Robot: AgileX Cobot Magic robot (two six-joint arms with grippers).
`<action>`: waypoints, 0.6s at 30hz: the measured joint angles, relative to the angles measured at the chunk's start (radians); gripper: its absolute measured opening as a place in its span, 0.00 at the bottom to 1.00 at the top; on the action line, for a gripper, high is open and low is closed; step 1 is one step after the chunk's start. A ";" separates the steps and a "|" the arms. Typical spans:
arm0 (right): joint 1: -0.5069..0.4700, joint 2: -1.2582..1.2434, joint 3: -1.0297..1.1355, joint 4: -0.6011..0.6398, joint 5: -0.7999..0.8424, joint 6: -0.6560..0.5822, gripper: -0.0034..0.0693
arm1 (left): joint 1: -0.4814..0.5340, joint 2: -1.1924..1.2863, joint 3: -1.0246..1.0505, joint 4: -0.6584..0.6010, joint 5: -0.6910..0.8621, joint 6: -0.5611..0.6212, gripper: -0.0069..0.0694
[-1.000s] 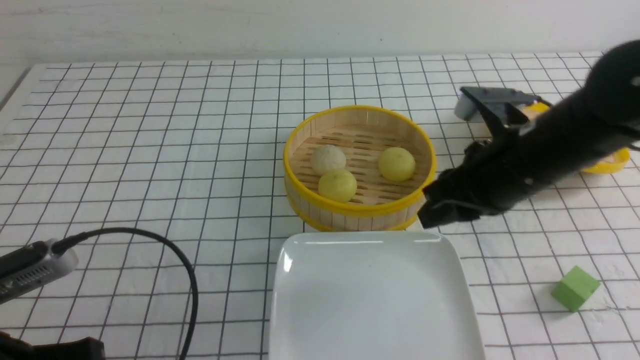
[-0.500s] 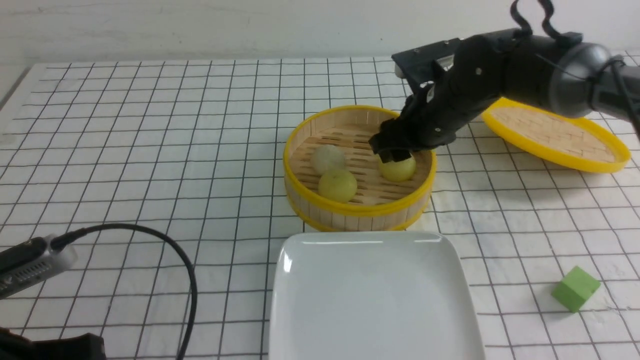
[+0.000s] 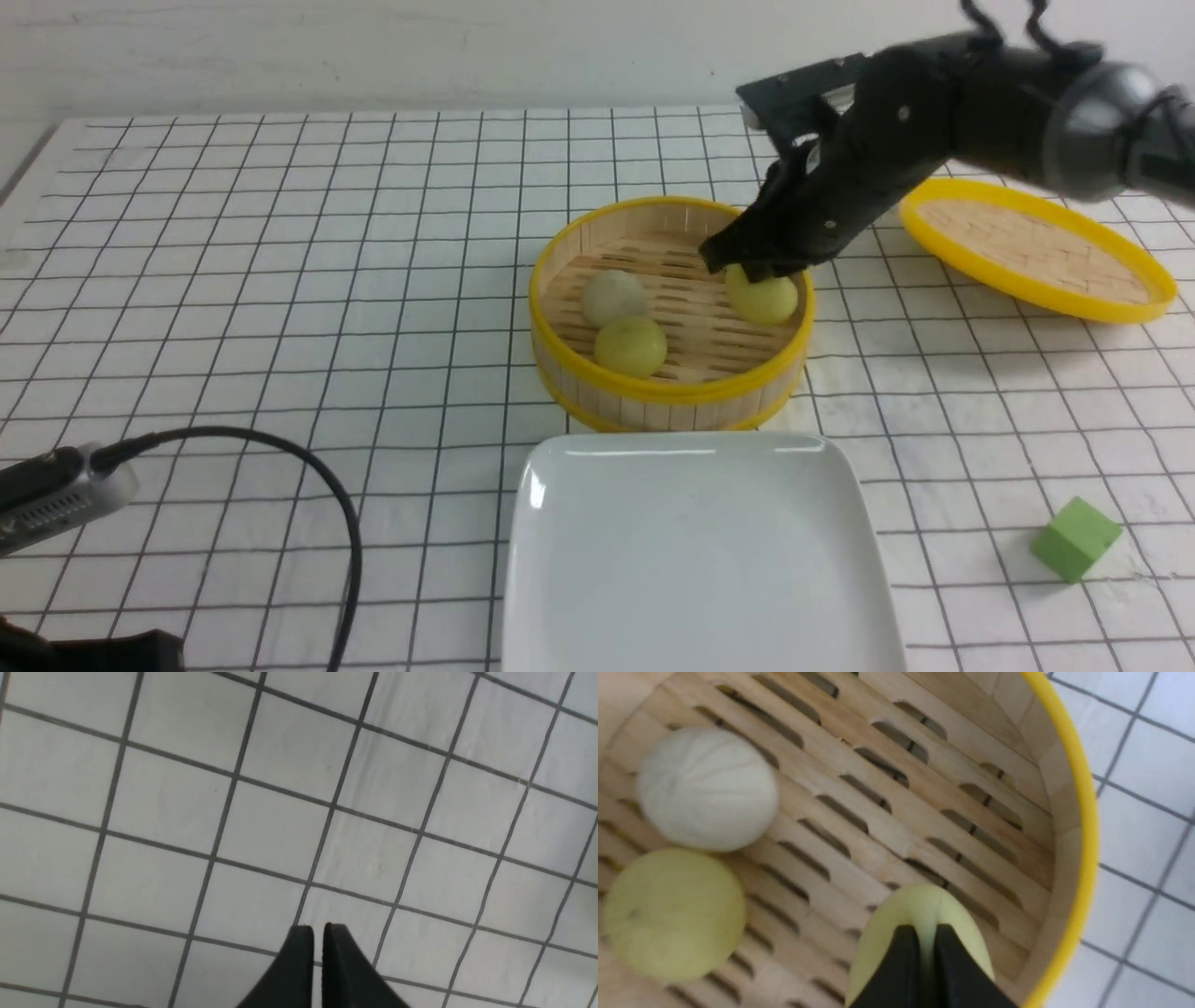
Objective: Put the steamed buns into the plate on the white-black tablecloth.
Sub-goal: 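Move the steamed bun from the bamboo steamer onto the white plate with the right gripper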
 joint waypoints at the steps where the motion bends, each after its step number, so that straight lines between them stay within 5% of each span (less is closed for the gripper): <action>1: 0.000 -0.039 0.000 0.005 0.046 0.000 0.07 | 0.000 0.000 0.000 0.000 0.000 0.000 0.16; 8: 0.029 -0.262 0.177 0.164 0.264 -0.006 0.07 | 0.000 0.000 0.000 0.001 -0.019 0.000 0.18; 13: 0.138 -0.210 0.446 0.167 0.066 -0.011 0.11 | 0.000 0.000 0.000 0.001 -0.022 -0.001 0.19; 18: 0.202 -0.124 0.499 0.081 -0.038 0.037 0.30 | 0.000 0.000 0.000 0.001 -0.022 -0.001 0.19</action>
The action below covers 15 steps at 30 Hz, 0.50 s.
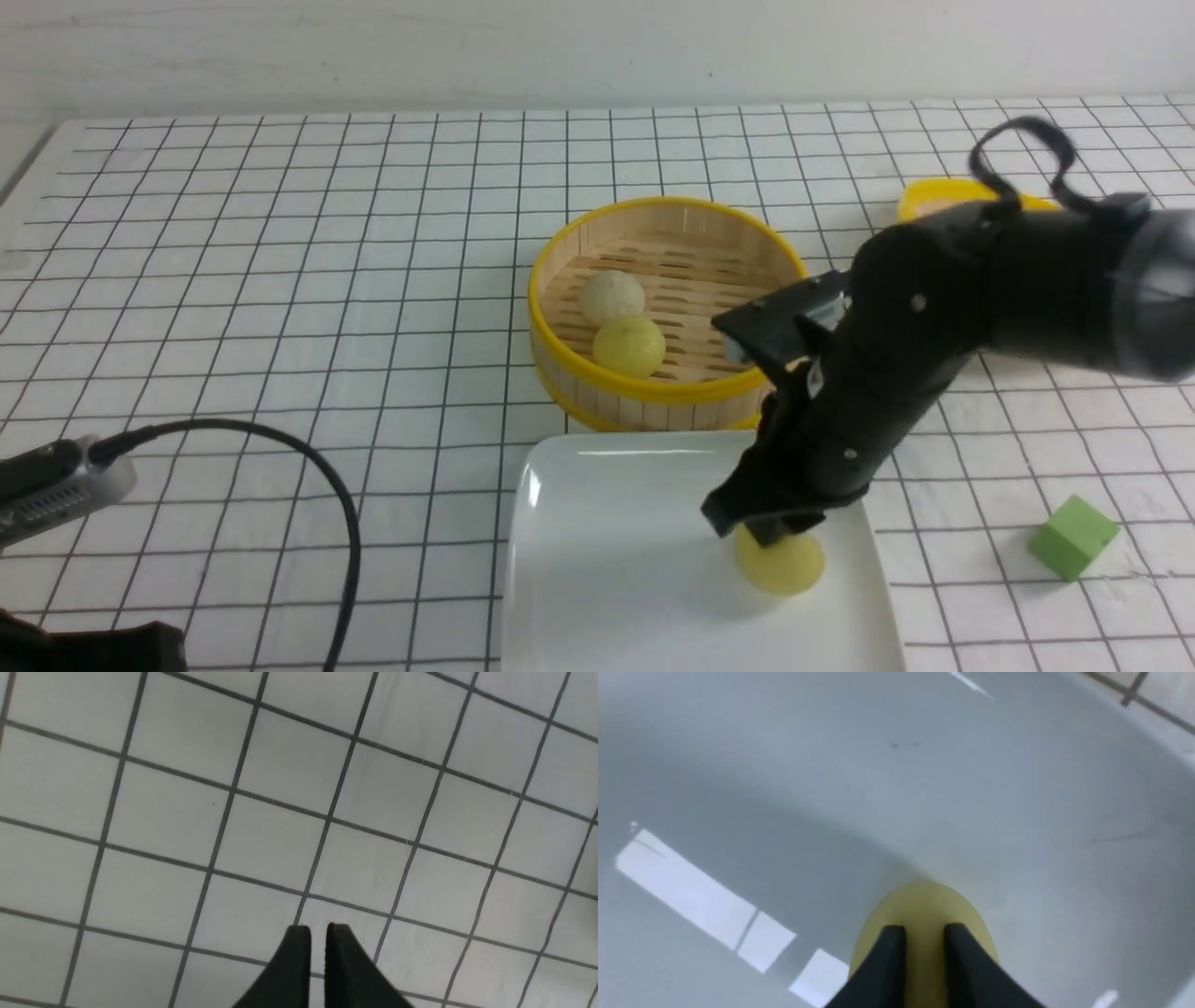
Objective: Put the steamed buns into the plate on the white-black tablecloth.
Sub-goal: 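Move the steamed bun from the bamboo steamer onto the white plate with the right gripper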
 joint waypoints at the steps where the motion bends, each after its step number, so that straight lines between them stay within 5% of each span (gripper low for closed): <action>1: 0.008 0.014 0.000 -0.017 -0.015 0.018 0.36 | 0.000 0.000 0.000 0.000 0.000 0.000 0.19; 9: 0.017 -0.014 -0.049 -0.045 0.123 0.045 0.74 | 0.000 0.000 0.000 0.000 0.000 0.000 0.19; 15: 0.004 -0.160 -0.113 -0.093 0.314 0.045 0.72 | 0.000 0.000 0.000 0.000 -0.002 0.000 0.20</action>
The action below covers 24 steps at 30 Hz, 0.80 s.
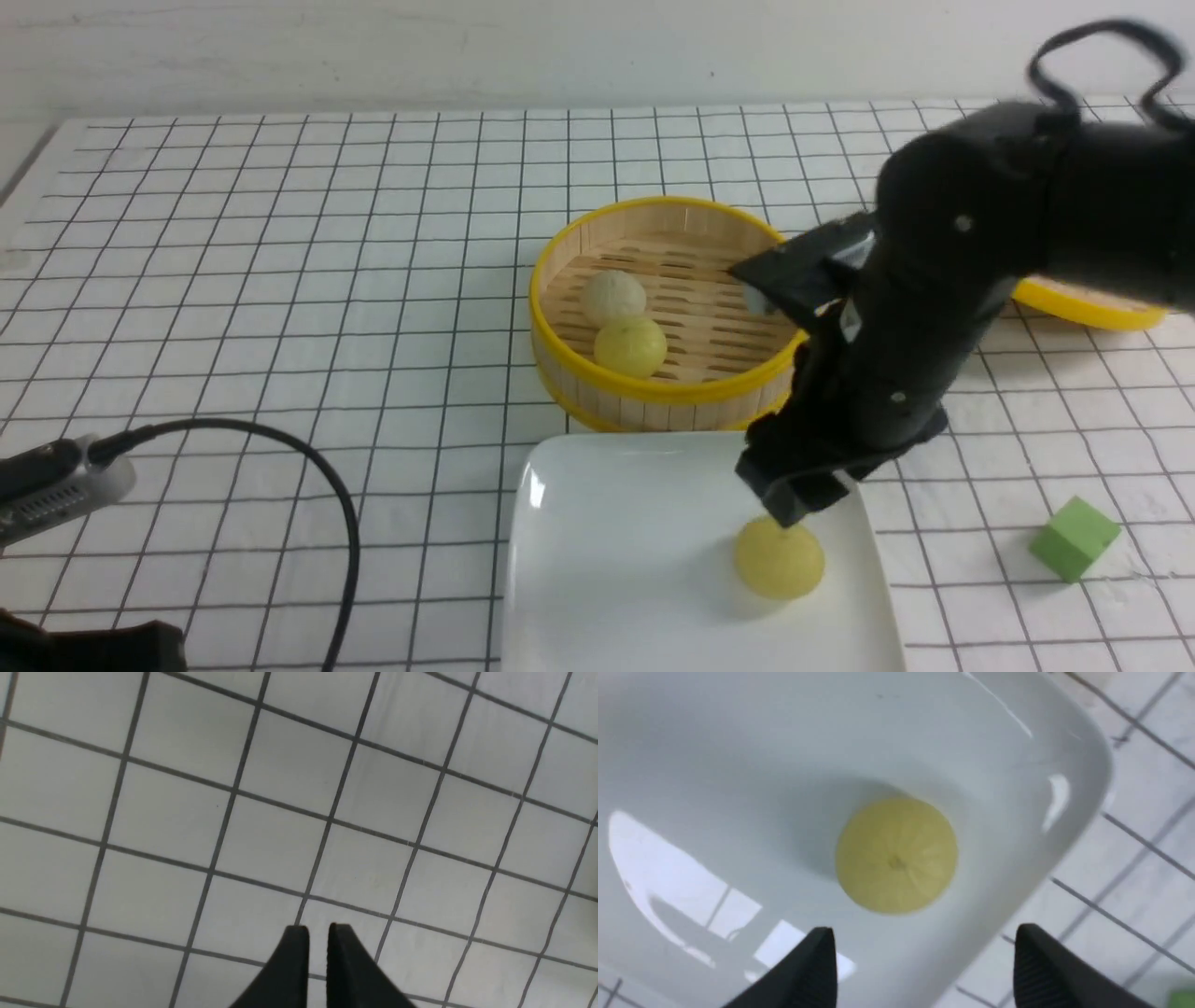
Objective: Put the steamed buns into the plate on the white-black tablecloth.
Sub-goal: 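Move the steamed bun from the bamboo steamer onto the white plate with the right gripper, then reach into the bamboo steamer and grasp a bun with the left gripper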
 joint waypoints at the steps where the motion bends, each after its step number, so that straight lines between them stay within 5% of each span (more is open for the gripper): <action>1: -0.003 -0.030 0.000 -0.011 0.033 0.000 0.68 | 0.000 0.000 0.000 0.000 -0.002 0.000 0.20; 8: -0.004 -0.222 0.082 -0.033 0.147 0.000 0.26 | 0.000 0.000 0.000 0.000 -0.049 0.007 0.20; 10: -0.004 -0.343 0.195 -0.033 0.146 0.000 0.06 | 0.000 0.003 -0.004 -0.004 -0.073 0.014 0.20; 19: -0.004 -0.666 0.566 -0.044 -0.002 0.000 0.03 | -0.003 0.120 -0.162 -0.152 -0.031 0.091 0.09; 24: -0.004 -0.794 0.695 -0.087 -0.123 0.001 0.03 | -0.127 0.238 -0.301 -0.268 -0.023 0.128 0.09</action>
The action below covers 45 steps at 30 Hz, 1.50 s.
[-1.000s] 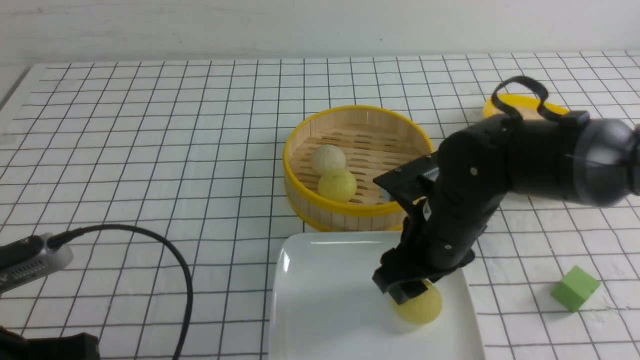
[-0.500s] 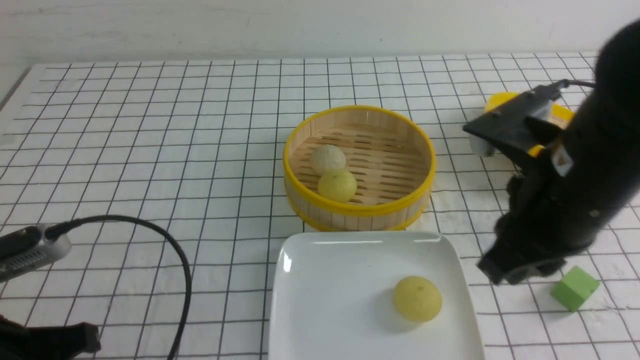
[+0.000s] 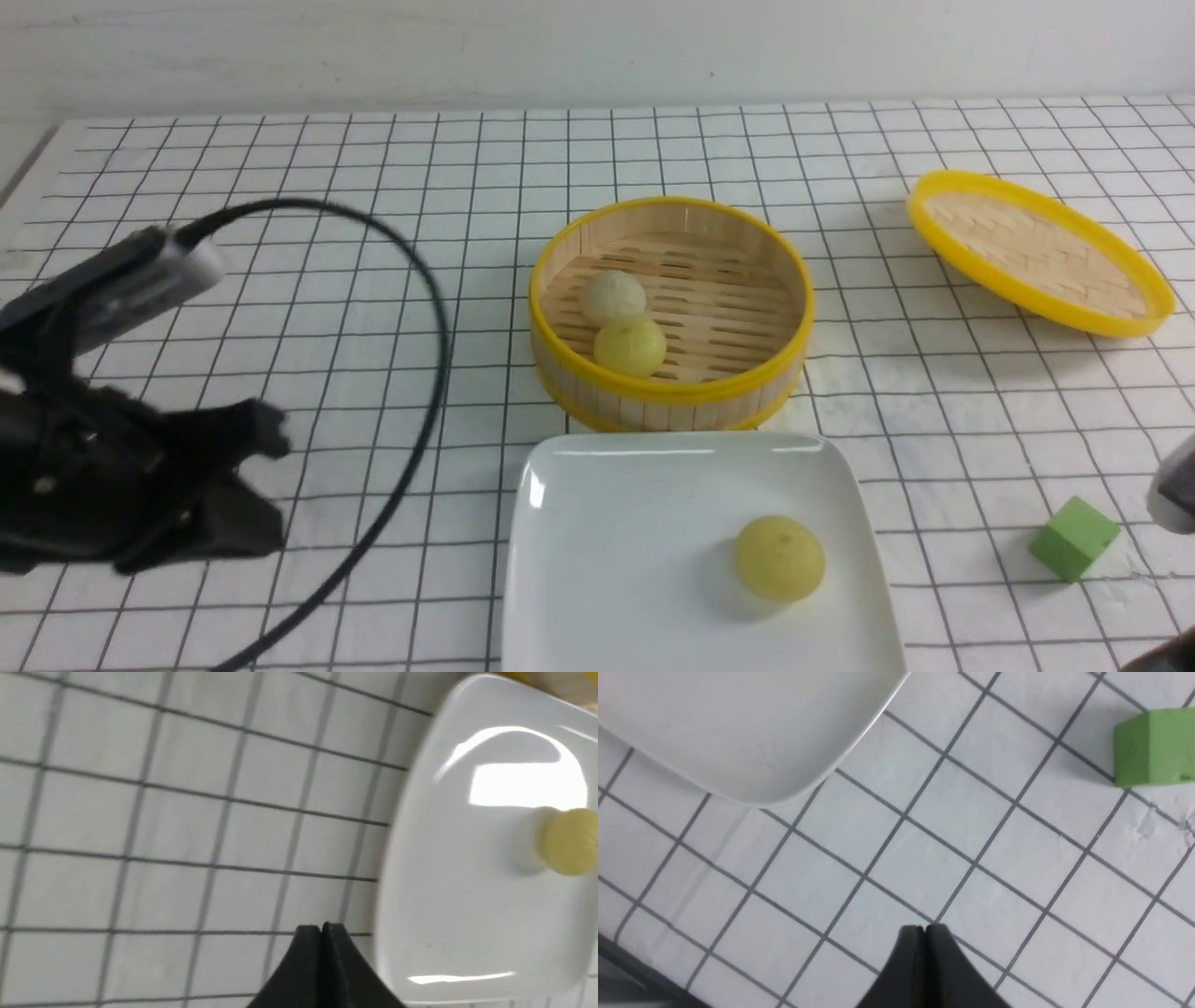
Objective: Put the steamed buns into the plate on the white-black tablecloth.
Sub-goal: 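Reach into the bamboo steamer and grasp a bun with the left gripper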
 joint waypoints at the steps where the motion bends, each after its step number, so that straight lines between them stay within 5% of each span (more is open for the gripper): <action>1: 0.000 -0.022 0.012 0.000 -0.018 0.003 0.03 | -0.068 0.046 -0.041 -0.011 -0.017 -0.005 0.09; 8: 0.000 -0.062 0.016 -0.009 -0.049 0.022 0.03 | -0.318 0.348 -0.285 0.065 -0.083 -0.146 0.19; 9: 0.000 -0.062 0.016 -0.009 -0.050 0.022 0.04 | -0.368 0.460 -0.393 0.116 -0.078 -0.203 0.26; 17: 0.000 -0.062 0.016 -0.009 -0.050 0.037 0.04 | -0.455 0.805 -0.783 0.298 -0.042 -0.264 0.53; 22: 0.000 -0.062 0.016 -0.009 -0.050 0.039 0.04 | -0.458 0.940 -0.955 0.354 -0.026 -0.267 0.58; 31: 0.000 -0.062 0.016 -0.009 -0.050 0.039 0.04 | -0.458 1.023 -1.001 0.395 -0.107 -0.268 0.55; 37: 0.000 -0.062 0.016 -0.010 -0.050 0.039 0.04 | -0.458 1.054 -1.002 0.390 -0.119 -0.274 0.32; 39: 0.000 -0.062 0.016 -0.010 -0.051 0.039 0.05 | -0.458 1.044 -1.013 0.387 -0.093 -0.270 0.15; 45: 0.000 -0.062 0.016 -0.010 -0.055 0.039 0.05 | -0.460 0.949 -1.084 0.407 0.047 -0.260 0.12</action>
